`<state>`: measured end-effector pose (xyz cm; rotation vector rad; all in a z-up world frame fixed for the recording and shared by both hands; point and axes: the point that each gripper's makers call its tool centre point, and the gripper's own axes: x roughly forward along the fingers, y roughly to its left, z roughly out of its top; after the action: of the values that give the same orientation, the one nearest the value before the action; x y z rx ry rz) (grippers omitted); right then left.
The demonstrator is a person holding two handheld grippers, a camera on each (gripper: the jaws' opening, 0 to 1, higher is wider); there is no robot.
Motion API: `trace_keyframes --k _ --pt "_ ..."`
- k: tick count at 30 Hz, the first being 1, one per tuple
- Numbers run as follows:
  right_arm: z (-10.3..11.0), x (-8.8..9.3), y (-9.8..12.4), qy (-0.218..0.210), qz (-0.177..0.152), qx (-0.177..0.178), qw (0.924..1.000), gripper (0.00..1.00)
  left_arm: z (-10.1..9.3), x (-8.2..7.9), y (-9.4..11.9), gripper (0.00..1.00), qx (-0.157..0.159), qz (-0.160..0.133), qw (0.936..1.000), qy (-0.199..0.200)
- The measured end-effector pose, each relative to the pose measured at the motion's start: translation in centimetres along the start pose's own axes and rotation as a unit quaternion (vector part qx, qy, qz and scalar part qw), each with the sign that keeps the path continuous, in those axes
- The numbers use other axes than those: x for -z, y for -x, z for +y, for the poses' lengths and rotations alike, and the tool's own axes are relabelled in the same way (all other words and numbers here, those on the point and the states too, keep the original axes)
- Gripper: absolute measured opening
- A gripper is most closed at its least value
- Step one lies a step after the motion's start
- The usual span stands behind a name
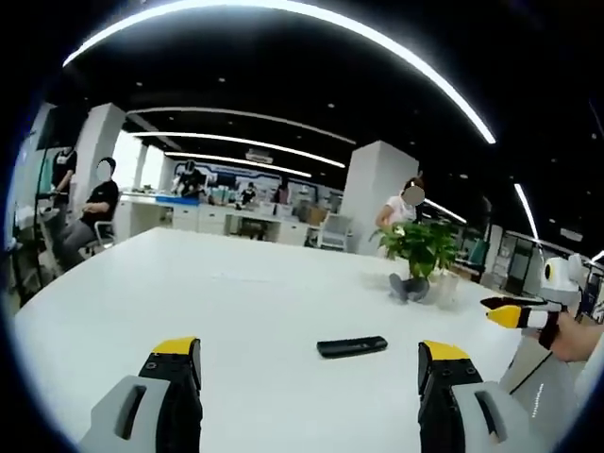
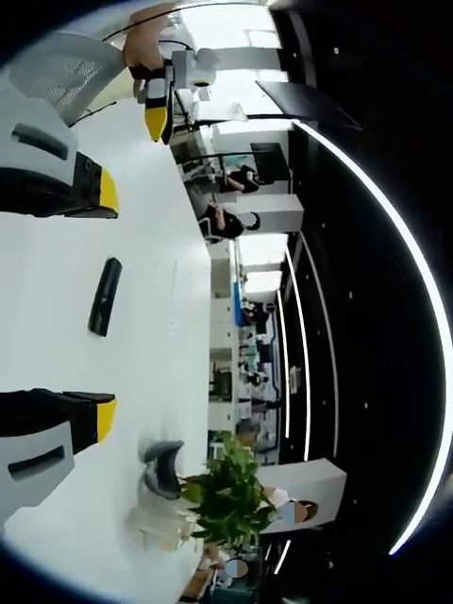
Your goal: Press the specified remote control buttons in sequence, fully releasing each button before pressing the next.
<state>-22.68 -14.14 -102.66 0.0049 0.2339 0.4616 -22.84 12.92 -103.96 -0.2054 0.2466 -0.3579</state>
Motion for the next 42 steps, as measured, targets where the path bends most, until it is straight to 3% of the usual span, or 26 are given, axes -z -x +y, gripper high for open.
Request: trace_keyframes --k 3,6,10,16,20,28,34,36,38,42 --pt "-0.2 -0.1 0.7 0.004 -0.002 0.026 0.9996 0.75 -0.3 1.5 -0.8 1.00 0.020 0.040 0.9989 0.011" --pt "-0.2 0.4 1.1 -0.001 0.012 0.038 0.9992 0.78 -1.1 2.1 -1.4 1.00 0.036 0.057 0.9977 0.009" --pt "0.1 -0.5 1.5 0.003 0.007 0.046 0.9989 0.77 -1.8 3.2 -2.2 1.00 0.062 0.087 0.9942 -0.007" --pt "0.4 -1.3 1.8 0.010 0.004 0.053 0.9985 0.73 -1.4 4.8 -3.9 1.00 0.104 0.149 0.9819 -0.053" --pt "0.2 -1.0 1.9 0.011 0.012 0.064 0.9978 0.72 -1.5 5.0 -4.4 1.00 0.135 0.167 0.9749 -0.059" --pt "-0.2 -0.5 1.8 0.018 0.030 0.078 0.9963 0.69 -0.7 5.5 -5.5 1.00 0.148 0.200 0.9665 -0.061" --pt "-1.0 0.4 1.8 0.015 0.053 0.095 0.9939 0.66 -1.6 5.6 -7.2 1.00 0.177 0.217 0.9572 -0.074" --pt "-1.2 0.8 1.7 0.014 0.064 0.095 0.9933 0.64 -1.9 5.8 -7.8 1.00 0.194 0.227 0.9505 -0.086" --pt "-1.4 1.2 1.6 0.013 0.075 0.094 0.9926 0.62 -2.0 5.7 -8.5 1.00 0.199 0.232 0.9477 -0.090" --pt "-1.7 1.7 1.3 0.011 0.091 0.093 0.9914 0.62 -2.3 5.9 -9.5 1.00 0.217 0.241 0.9426 -0.080"
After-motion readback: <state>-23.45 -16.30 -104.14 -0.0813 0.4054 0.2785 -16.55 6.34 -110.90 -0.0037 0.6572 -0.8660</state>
